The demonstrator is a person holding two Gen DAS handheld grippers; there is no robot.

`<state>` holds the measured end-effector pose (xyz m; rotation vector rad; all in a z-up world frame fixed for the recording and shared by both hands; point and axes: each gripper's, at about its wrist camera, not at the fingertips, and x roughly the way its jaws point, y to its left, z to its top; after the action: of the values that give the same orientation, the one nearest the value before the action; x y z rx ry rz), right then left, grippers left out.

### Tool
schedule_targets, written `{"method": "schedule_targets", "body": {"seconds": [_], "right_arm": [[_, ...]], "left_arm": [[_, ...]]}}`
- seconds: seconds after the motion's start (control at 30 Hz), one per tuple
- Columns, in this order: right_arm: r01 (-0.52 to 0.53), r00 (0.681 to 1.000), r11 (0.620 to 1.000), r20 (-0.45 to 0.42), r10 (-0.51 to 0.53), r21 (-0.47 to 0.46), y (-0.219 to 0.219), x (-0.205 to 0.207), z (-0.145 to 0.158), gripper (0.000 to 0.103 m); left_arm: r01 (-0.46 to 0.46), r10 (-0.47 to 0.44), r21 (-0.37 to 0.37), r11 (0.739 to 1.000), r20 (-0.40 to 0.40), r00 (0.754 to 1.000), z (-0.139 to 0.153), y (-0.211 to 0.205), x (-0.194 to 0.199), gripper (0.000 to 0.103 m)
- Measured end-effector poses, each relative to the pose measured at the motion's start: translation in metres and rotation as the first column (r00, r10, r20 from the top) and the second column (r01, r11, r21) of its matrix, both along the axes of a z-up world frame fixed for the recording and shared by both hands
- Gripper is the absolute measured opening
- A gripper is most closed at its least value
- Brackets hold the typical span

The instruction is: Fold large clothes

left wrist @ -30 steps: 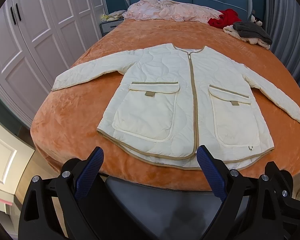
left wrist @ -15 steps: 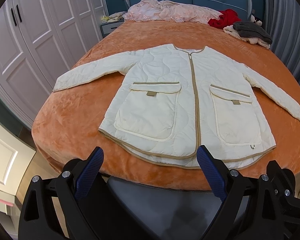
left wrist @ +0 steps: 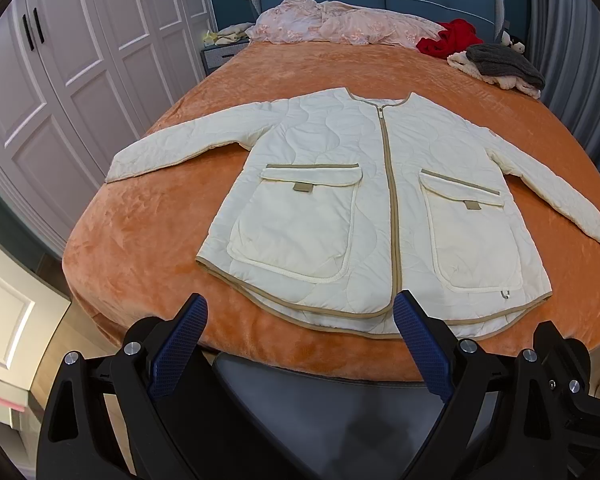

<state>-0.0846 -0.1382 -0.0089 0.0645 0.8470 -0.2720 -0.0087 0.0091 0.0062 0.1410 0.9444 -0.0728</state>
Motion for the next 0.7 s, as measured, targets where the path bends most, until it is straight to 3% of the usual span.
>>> {"method": "schedule_targets", "body": {"seconds": [0.7], "right_arm": [[0.0, 1.0, 1.0, 0.0, 0.0, 0.0, 0.0007, -0.0003, -0.0003, 0.098]], "left_arm": [[0.0, 0.0, 0.005, 1.0, 0.004, 1.0, -0.0007, -0.0002, -0.0003, 0.092]]}}
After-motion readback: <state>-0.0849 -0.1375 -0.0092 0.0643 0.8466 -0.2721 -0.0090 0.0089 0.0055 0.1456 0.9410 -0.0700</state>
